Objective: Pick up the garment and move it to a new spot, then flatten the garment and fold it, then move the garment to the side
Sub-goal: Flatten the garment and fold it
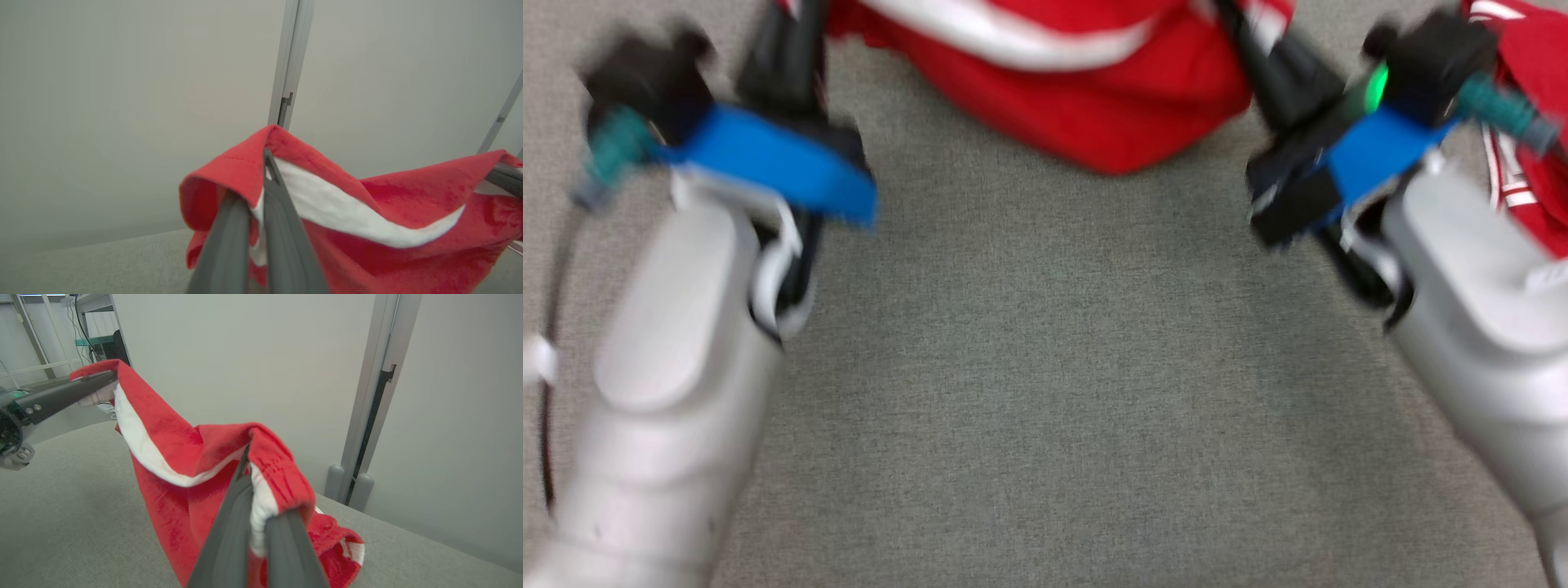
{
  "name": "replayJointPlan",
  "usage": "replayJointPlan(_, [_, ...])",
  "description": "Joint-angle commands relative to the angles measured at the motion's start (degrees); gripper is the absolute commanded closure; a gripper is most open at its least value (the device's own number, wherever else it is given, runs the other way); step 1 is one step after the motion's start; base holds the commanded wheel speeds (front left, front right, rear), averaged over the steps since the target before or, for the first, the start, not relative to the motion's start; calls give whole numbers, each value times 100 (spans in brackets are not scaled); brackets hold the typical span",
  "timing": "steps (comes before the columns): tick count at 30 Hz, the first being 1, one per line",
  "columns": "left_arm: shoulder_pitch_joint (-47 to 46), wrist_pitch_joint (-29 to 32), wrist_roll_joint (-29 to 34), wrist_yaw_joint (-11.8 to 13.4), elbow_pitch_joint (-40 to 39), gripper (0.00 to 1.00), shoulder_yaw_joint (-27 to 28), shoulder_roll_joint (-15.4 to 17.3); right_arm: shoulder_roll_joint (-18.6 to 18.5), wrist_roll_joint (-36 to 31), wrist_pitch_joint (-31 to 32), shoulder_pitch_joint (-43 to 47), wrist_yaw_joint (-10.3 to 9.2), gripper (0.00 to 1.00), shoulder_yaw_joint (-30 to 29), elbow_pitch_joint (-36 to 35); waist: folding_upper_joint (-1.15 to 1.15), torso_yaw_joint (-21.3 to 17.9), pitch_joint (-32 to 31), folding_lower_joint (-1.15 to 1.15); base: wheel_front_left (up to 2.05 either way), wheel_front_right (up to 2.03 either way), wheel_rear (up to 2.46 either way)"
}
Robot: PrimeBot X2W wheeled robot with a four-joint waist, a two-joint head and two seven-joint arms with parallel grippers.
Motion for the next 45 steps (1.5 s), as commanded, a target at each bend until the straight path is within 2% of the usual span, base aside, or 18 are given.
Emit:
replayJointPlan(1, [408,-22,157,-11,-107,100,2,34,-19,31,0,352,1,100,36,-141,0,-54,-118,1,0,0,0])
replayJointPlan(6, [1766,-23,342,-11,-483,100,82,-4,-94,67,0,1448,1,100,124,-591,0,-105,-488,1,0,0,0])
replayJointPlan(12, [2972,-23,411,-11,-723,100,194,-51,-225,41,0,2564,1,100,375,-928,0,-114,-946,1,0,0,0])
replayJointPlan(22, [4520,-23,469,-12,-909,100,127,-47,-476,55,0,4042,1,100,649,-1288,0,-56,-1661,1,0,0,0])
replayJointPlan(27, [5034,-23,506,-12,-1126,100,119,70,-555,186,0,4799,1,100,444,-1602,0,6,-1881,1,0,0,0])
replayJointPlan(34, [5200,-24,575,-12,-1371,100,156,238,-503,80,0,5247,2,100,184,-1989,0,-61,-1902,1,0,0,0])
replayJointPlan(45, [3865,335,749,-12,-1544,100,-7,931,-171,-97,0,4620,2,100,-272,-2294,0,-399,-1489,1,0,0,0])
